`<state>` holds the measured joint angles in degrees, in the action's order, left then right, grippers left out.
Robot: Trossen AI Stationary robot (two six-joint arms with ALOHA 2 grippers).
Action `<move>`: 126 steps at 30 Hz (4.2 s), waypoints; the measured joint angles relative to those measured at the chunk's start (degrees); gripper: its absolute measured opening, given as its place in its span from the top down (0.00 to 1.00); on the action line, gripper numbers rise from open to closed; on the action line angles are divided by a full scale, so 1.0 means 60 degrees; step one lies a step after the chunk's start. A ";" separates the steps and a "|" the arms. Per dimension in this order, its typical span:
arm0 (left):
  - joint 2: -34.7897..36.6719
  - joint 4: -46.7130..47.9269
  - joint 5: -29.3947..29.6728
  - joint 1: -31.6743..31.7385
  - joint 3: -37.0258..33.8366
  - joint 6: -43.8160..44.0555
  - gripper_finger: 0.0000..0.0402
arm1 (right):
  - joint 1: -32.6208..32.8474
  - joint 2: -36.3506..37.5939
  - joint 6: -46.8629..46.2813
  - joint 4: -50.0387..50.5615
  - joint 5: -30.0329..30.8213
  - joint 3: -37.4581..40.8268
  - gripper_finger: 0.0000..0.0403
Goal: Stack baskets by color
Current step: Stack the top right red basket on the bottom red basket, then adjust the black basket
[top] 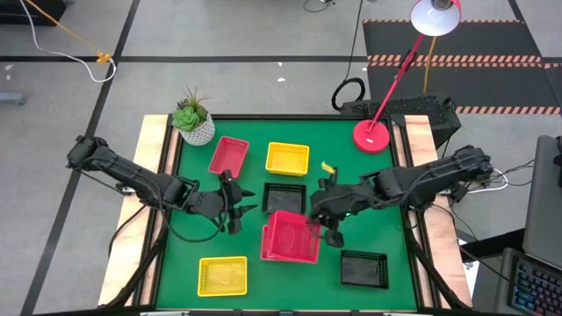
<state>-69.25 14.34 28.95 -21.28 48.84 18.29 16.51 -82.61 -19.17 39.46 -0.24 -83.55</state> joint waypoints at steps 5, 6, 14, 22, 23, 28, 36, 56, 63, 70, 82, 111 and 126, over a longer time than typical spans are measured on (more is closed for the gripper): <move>0.0000 -0.0003 0.0031 0.0093 0.0000 -0.0098 0.58 | -0.0013 -0.0677 0.0423 0.0064 -0.0007 -0.0382 0.97; 0.0000 0.0001 0.0031 0.0110 0.0000 -0.0103 0.58 | -0.0034 -0.0765 0.0457 0.0133 -0.0012 -0.0386 0.97; 0.0000 -0.0156 0.0030 0.0117 0.0000 -0.0273 0.58 | -0.0127 -0.1496 0.0429 0.0534 0.0020 -0.0382 0.97; 0.0004 -0.0165 0.0030 0.0117 0.0000 -0.0240 0.58 | -0.0129 -0.2434 0.0856 0.0546 0.0011 -0.0375 0.97; 0.0004 -0.0165 0.0030 0.0117 0.0000 -0.0238 0.58 | -0.0131 -0.2530 0.0868 0.0539 0.0008 -0.0371 0.97; 0.0004 -0.0165 0.0026 0.0117 0.0000 -0.0237 0.58 | -0.0178 -0.2829 0.0889 0.0554 -0.0016 -0.0367 0.97; 0.0007 -0.0162 0.0022 0.0116 0.0000 -0.0249 0.58 | -0.0424 -0.3023 0.0783 0.0636 -0.0511 -0.0367 0.97; 0.0011 -0.0176 0.0014 0.0114 -0.0004 -0.0263 0.58 | -0.0839 -0.3027 -0.0088 0.0795 -0.1506 0.0075 0.97; 0.0011 -0.0191 0.0014 0.0117 -0.0004 -0.0263 0.58 | -0.0863 -0.3027 -0.0059 0.0465 -0.1493 0.0223 0.97; 0.0011 -0.0191 0.0014 0.0115 -0.0004 -0.0263 0.58 | -0.0863 -0.3027 0.0261 0.0127 -0.1485 0.0223 0.96; 0.0011 -0.0194 0.0013 0.0116 -0.0007 -0.0263 0.58 | -0.0877 -0.3023 0.0314 -0.0260 -0.1499 0.0721 0.94; 0.0011 -0.0192 0.0015 0.0116 -0.0007 -0.0266 0.58 | -0.0877 -0.3027 0.0564 -0.0829 -0.1172 0.0725 0.75; 0.0011 -0.0194 0.0015 0.0116 -0.0007 -0.0267 0.58 | -0.0518 -0.2286 0.0268 -0.0683 -0.0749 0.0732 0.71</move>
<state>-69.19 13.17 29.04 -20.58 48.80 16.69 13.40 -96.32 -17.56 35.37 -4.74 -79.16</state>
